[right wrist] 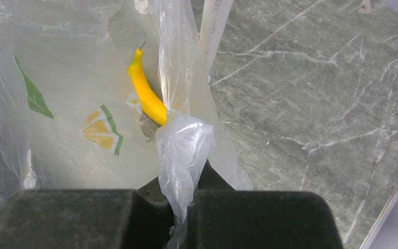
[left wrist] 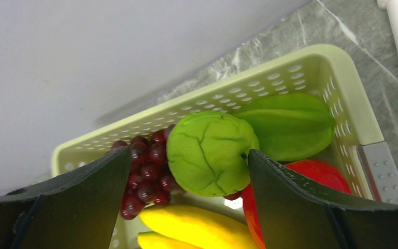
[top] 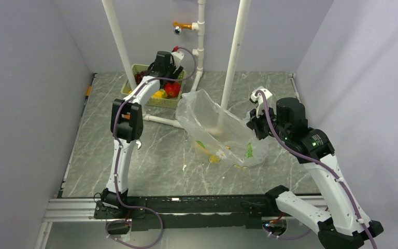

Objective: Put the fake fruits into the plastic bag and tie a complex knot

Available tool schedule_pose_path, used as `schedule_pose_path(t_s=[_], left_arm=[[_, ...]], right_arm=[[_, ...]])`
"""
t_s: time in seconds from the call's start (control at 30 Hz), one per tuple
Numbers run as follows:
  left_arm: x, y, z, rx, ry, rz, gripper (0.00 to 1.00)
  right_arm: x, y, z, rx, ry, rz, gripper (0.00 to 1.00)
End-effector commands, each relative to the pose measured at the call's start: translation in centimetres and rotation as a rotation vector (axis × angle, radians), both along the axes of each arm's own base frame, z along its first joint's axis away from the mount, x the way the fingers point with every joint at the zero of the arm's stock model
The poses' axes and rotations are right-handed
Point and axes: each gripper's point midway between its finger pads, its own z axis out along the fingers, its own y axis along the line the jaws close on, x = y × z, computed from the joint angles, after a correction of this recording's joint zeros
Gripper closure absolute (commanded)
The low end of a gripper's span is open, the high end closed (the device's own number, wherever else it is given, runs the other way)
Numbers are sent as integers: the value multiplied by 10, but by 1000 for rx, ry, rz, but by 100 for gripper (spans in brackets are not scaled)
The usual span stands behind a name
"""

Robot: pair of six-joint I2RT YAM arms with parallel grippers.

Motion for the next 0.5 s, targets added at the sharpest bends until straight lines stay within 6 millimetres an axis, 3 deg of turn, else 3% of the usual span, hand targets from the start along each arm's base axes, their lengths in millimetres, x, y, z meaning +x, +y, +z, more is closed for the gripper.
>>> schedule_pose_path(t_s=[0.0, 0.3, 0.47], left_arm=[[5, -14, -7, -93, 12, -42, 10], [4, -14, -32, -123, 65, -10, 11], [9, -9, -31, -145, 60, 27, 10]], right_arm=[[7, -3, 20, 5, -59, -17, 100], [9, -6, 22, -4, -62, -26, 100], [10, -6, 22, -5, -62, -28, 100]])
